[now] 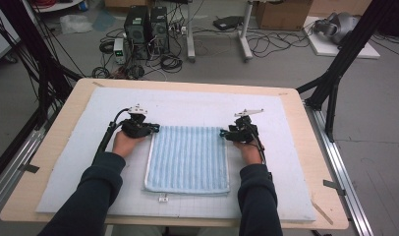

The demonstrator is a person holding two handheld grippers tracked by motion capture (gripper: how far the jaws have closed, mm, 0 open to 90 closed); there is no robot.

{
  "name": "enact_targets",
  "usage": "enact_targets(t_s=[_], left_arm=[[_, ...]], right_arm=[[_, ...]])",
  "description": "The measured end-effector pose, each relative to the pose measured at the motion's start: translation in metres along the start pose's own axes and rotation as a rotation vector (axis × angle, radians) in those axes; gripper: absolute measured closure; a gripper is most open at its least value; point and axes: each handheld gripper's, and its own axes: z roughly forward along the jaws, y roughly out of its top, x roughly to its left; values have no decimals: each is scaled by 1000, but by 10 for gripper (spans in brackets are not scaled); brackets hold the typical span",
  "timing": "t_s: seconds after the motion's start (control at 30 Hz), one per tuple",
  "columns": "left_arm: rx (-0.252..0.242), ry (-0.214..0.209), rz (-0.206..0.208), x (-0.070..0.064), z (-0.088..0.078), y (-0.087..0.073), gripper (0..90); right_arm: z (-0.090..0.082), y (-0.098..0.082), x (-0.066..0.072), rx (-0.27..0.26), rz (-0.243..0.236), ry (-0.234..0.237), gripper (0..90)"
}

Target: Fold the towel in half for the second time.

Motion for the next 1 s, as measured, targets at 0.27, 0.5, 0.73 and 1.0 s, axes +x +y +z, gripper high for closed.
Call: enact_targets(t_s=[0.27, 0.5, 0.73, 1.0], left_arm=[[2, 0, -2, 0, 0, 0, 868], [-23, -3, -28, 3, -2, 1, 870], [-127, 24, -34, 12, -9, 19, 872], [-209, 3, -28, 10, -19, 32, 871]], right_arm=[[20, 16, 11, 62, -43, 10, 679], [21, 17, 15, 80, -38, 6, 838], [17, 30, 16, -28, -79, -76, 845], [5, 37, 16, -125, -80, -102, 844]])
